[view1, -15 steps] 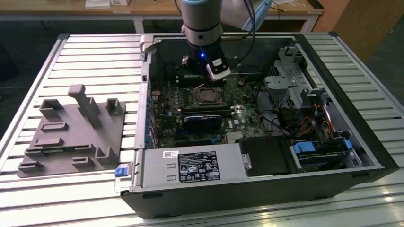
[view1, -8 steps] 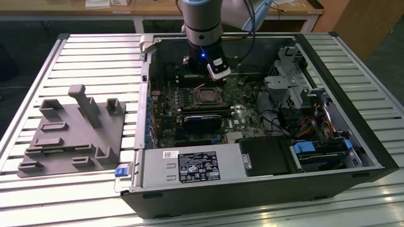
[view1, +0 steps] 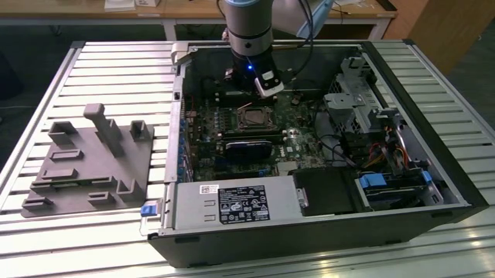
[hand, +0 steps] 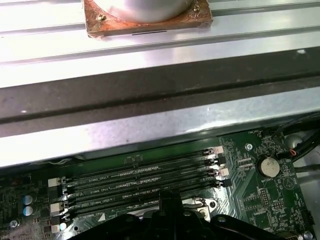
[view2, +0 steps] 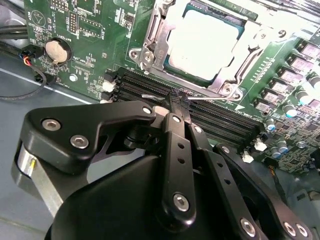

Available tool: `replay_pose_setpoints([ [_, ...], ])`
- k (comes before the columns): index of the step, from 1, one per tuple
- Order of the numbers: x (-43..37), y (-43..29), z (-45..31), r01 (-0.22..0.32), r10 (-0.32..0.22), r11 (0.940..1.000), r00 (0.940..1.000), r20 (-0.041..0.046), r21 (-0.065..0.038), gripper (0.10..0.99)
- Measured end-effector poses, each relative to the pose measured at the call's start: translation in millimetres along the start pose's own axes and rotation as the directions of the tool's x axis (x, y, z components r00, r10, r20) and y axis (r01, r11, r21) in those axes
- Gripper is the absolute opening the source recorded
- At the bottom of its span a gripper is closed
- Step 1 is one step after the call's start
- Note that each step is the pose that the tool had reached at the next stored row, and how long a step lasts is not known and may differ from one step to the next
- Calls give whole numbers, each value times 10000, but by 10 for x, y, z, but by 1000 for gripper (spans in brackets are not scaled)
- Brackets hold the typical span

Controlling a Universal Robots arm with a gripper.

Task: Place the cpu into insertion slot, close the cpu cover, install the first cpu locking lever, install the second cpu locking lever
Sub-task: 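Install the first cpu locking lever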

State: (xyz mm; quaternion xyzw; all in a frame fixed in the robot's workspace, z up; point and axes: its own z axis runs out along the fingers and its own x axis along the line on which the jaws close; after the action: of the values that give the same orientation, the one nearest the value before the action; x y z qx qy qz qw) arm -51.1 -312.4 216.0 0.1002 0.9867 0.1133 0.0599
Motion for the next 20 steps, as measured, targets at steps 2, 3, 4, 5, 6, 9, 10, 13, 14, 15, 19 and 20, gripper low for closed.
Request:
replay_pose_setpoints([
  [2,0,0,1,2,-2,10000,10000,4,6,106],
  [3,1,-1,5,7,-7,10000,10000,21,30,106],
  [4,3,-2,10,18,-18,10000,10000,51,72,106],
  [5,5,-4,16,31,-32,9999,10000,88,118,106],
  [6,7,-7,23,41,-43,9999,9999,128,159,106],
  [9,10,-12,46,49,-54,9998,9998,213,217,106],
  [10,11,-13,51,31,-37,9997,9997,230,236,106],
  [13,12,-14,59,-180,171,9994,9994,307,305,106],
  [14,12,-14,61,-275,265,9991,9991,335,321,106],
  [15,13,-13,63,-364,352,9988,9987,359,332,106],
  [19,18,8,76,-621,606,9974,9973,427,355,106],
  [20,21,15,79,-676,660,9971,9968,440,360,106],
])
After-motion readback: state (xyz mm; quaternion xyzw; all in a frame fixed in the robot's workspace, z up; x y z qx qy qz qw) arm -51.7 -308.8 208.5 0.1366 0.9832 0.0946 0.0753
